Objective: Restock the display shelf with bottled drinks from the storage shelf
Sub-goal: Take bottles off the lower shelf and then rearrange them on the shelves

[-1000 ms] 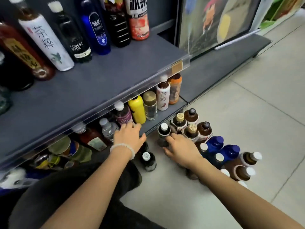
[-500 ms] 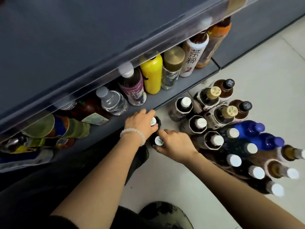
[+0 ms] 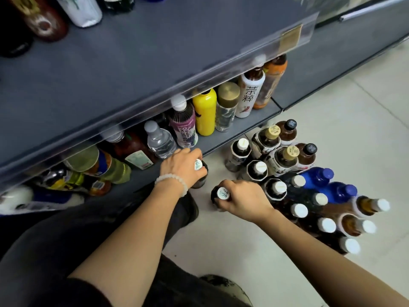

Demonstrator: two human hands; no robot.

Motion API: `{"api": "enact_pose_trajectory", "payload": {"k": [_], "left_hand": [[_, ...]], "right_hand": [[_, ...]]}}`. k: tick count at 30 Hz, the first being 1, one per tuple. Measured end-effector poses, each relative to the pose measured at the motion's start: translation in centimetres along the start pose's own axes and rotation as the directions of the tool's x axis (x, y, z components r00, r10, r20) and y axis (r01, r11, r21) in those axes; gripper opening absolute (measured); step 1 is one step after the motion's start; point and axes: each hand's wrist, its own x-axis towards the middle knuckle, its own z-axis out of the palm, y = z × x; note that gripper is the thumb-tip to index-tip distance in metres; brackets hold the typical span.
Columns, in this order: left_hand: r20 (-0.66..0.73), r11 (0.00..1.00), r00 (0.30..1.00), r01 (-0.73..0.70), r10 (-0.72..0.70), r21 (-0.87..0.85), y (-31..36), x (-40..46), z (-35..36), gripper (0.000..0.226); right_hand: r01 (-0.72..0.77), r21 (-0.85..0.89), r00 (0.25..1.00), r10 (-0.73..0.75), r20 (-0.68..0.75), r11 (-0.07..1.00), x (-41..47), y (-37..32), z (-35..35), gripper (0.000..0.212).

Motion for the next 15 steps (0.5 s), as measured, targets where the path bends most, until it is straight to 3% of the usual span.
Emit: {"api": "enact_pose_trajectory", "payload": {"k": [6,15], "left_hand": [[-0.164,0.994,0.985,0.031,-0.048,-0.102,1.1,-4.5,-4.8,0.025],[-0.452,0.986,0.889,-0.006,-0.071,-0.167,1.5,-12.6,-16.6,0.013]], "right_hand": [[0.032,-0.08,0.995,-0.04,-0.09,0.996,-2.6,-2.3,-5.1,0.034],[0.133,-0.188,0.939,-0.184,-0.291,0.973,-3.0,-9.4,-15.7,0.039]]}}
